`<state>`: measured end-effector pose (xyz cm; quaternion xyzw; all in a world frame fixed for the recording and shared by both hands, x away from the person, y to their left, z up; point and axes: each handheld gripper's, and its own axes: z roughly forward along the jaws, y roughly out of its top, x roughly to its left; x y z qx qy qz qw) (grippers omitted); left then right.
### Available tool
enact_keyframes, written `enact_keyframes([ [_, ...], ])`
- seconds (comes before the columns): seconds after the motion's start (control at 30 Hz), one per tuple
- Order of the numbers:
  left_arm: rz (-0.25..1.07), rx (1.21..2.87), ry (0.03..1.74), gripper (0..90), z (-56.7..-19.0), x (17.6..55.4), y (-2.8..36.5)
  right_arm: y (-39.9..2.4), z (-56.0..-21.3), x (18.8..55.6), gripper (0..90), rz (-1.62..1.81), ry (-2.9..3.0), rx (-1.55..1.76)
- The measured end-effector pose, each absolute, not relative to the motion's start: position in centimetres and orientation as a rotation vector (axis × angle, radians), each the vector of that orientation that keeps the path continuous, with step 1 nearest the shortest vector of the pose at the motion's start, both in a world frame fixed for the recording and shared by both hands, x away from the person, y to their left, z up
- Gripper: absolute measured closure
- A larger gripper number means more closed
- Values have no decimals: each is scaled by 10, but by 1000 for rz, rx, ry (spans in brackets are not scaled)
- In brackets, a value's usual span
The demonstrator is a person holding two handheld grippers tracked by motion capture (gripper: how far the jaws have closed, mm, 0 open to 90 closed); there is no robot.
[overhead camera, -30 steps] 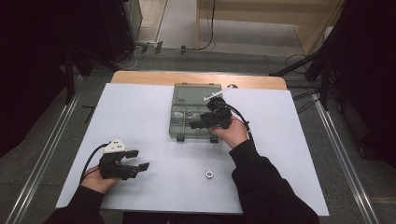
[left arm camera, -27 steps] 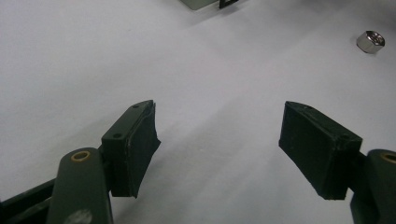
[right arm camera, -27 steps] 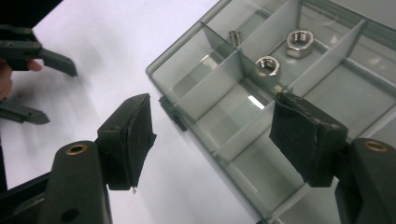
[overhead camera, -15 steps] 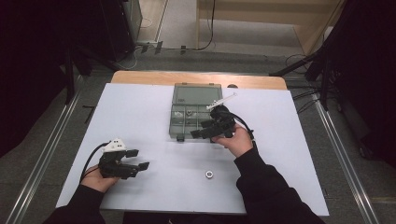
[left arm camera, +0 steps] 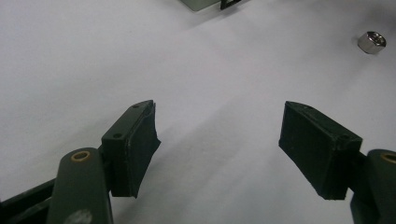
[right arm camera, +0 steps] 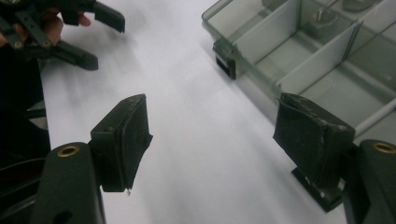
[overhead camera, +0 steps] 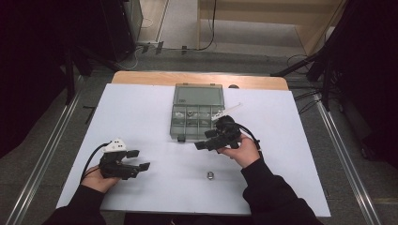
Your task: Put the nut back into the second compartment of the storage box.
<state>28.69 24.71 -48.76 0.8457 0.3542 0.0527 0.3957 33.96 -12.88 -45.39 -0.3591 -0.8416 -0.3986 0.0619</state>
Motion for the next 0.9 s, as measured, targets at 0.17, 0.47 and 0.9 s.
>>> enact_keyframes([
  [0.17,137,2149,902,272,-488,287,247,-133,-458,330,266,-1194,-2540,-1085],
  [0.47,133,2150,899,272,-487,288,246,-142,-470,315,263,-1166,-2530,-1100],
  [0.9,129,2148,894,272,-487,290,245,-149,-480,300,282,-1142,-2537,-1112],
])
